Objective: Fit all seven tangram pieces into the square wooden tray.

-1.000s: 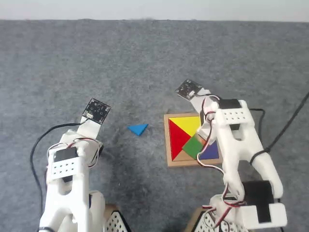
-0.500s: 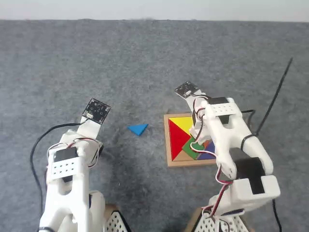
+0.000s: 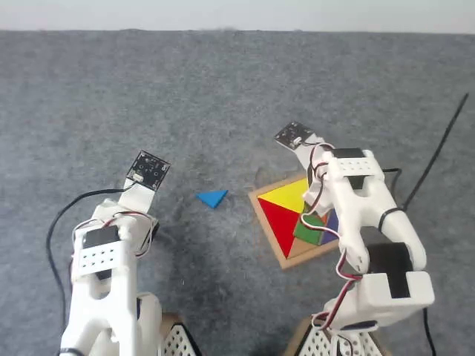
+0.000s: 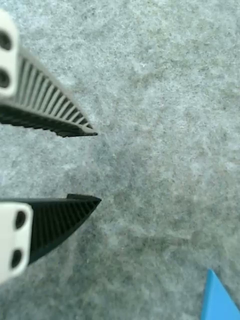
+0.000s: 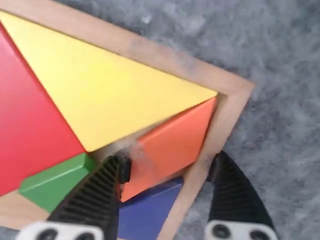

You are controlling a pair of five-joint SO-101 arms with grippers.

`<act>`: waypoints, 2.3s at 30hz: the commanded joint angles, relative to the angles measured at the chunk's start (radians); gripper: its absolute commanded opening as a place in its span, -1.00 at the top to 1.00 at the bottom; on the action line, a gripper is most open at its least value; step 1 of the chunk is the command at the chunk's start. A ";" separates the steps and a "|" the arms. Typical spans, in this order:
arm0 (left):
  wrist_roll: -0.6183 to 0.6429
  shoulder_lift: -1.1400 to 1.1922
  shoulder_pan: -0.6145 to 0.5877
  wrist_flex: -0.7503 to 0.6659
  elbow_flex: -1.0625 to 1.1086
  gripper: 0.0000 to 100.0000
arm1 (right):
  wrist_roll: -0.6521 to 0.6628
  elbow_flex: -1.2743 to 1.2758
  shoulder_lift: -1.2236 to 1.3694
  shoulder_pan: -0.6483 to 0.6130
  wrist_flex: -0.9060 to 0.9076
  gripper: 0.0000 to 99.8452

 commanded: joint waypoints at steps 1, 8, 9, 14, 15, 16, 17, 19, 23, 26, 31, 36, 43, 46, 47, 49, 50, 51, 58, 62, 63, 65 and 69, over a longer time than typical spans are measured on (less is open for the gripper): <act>-0.006 -0.006 0.000 0.002 -0.005 0.65 | 0.023 -0.026 0.004 -0.016 -0.039 0.93; -0.006 -0.006 0.000 0.002 -0.005 0.65 | 0.023 -0.025 0.002 -0.027 -0.031 0.88; -0.006 -0.006 0.000 0.002 -0.005 0.65 | 0.023 -0.025 0.001 -0.027 -0.030 0.79; -0.006 -0.006 0.000 0.002 -0.005 0.65 | 0.025 -0.087 -0.071 -0.024 0.093 0.30; -0.006 -0.006 0.000 0.002 -0.005 0.65 | 0.025 -0.110 -0.099 -0.024 0.130 0.28; -0.006 -0.006 0.000 0.002 -0.005 0.65 | 0.020 -0.130 -0.130 -0.024 0.159 0.29; -0.006 -0.006 0.000 0.002 -0.005 0.65 | 0.018 -0.152 -0.160 -0.024 0.185 0.31; -0.006 -0.006 0.000 0.002 -0.005 0.65 | 0.018 -0.183 -0.223 -0.024 0.226 0.35; -0.006 -0.006 0.000 0.002 -0.005 0.65 | 0.017 -0.192 -0.337 -0.022 0.268 0.41; -0.006 -0.006 0.000 0.002 -0.005 0.65 | 0.015 -0.144 -0.381 -0.021 0.266 0.49; -0.006 -0.006 0.000 0.002 -0.005 0.65 | 0.017 0.002 -0.389 -0.027 0.202 0.72; -0.006 -0.006 0.000 0.002 -0.005 0.65 | 0.015 0.203 -0.389 -0.042 0.004 0.95; -0.006 -0.006 0.000 0.002 -0.005 0.65 | 0.026 0.301 -0.341 -0.013 -0.159 0.87; -0.006 -0.006 0.000 0.002 -0.005 0.65 | 0.092 0.265 -0.257 0.038 -0.191 0.87; -0.006 -0.006 0.000 0.002 -0.005 0.65 | 0.110 0.245 -0.228 0.054 -0.191 0.87; -0.006 -0.006 0.000 0.002 -0.005 0.65 | 0.121 0.206 -0.182 0.085 -0.183 0.87; -0.006 -0.006 0.000 0.002 -0.005 0.65 | 0.121 0.184 -0.174 0.096 -0.165 0.88; -0.006 -0.006 0.000 0.002 -0.005 0.65 | 0.121 0.170 -0.176 0.104 -0.148 0.88; -0.006 -0.006 0.000 0.002 -0.005 0.65 | 0.120 0.141 -0.346 0.105 -0.094 0.87; -0.006 -0.006 0.000 0.002 -0.005 0.65 | 0.120 0.141 -0.458 0.097 -0.073 0.79; -0.006 -0.006 0.000 0.002 -0.005 0.65 | 0.118 0.141 -0.484 0.097 -0.053 0.74; -0.006 -0.006 0.000 0.002 -0.005 0.65 | 0.118 0.141 -0.521 0.071 0.001 0.65; -0.006 -0.006 0.000 0.002 -0.005 0.65 | 0.103 0.183 -0.538 -0.047 0.074 0.58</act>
